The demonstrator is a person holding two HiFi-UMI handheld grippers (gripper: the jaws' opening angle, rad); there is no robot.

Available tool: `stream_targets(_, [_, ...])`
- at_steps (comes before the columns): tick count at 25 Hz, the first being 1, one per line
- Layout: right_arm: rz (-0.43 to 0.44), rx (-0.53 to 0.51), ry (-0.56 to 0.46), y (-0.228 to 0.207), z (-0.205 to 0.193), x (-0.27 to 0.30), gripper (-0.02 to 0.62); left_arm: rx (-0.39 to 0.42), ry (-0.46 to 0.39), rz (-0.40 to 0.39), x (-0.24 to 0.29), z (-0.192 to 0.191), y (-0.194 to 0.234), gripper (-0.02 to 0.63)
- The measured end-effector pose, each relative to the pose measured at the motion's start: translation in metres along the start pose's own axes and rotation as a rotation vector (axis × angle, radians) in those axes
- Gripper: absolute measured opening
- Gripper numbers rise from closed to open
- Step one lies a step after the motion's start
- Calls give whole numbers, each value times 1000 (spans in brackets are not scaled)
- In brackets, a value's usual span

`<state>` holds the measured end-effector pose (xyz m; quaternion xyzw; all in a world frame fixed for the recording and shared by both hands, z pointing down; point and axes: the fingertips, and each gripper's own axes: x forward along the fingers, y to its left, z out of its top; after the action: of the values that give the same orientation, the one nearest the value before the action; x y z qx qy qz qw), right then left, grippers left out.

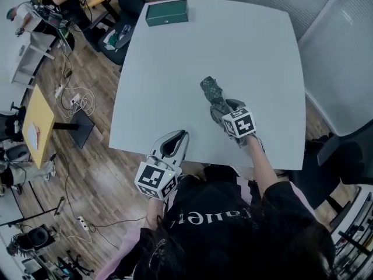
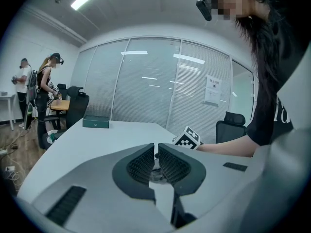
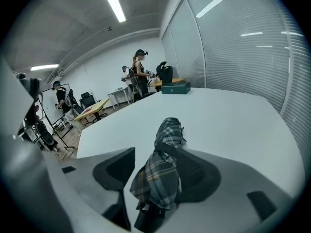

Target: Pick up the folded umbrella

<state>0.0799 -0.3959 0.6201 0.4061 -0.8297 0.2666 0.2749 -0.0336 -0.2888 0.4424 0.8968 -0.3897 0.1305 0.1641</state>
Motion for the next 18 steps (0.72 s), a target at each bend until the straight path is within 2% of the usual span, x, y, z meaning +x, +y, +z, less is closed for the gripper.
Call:
stream_targets(3, [-6,-4,65,-8,-9,24,278,-21,19,3,3,-4,1,28])
stream_targets(6, [-35,2,118,-18,-16,41,293,-77,0,-11,6,-1,-3,28])
stream_targets(11, [-4,62,160,-15,-27,64,311,-91,5,-7,17,-3,-4,28])
stream_targets(18, [-105,24,168,-10,-33,71,310,-88,23,3,26,-8,-10,28])
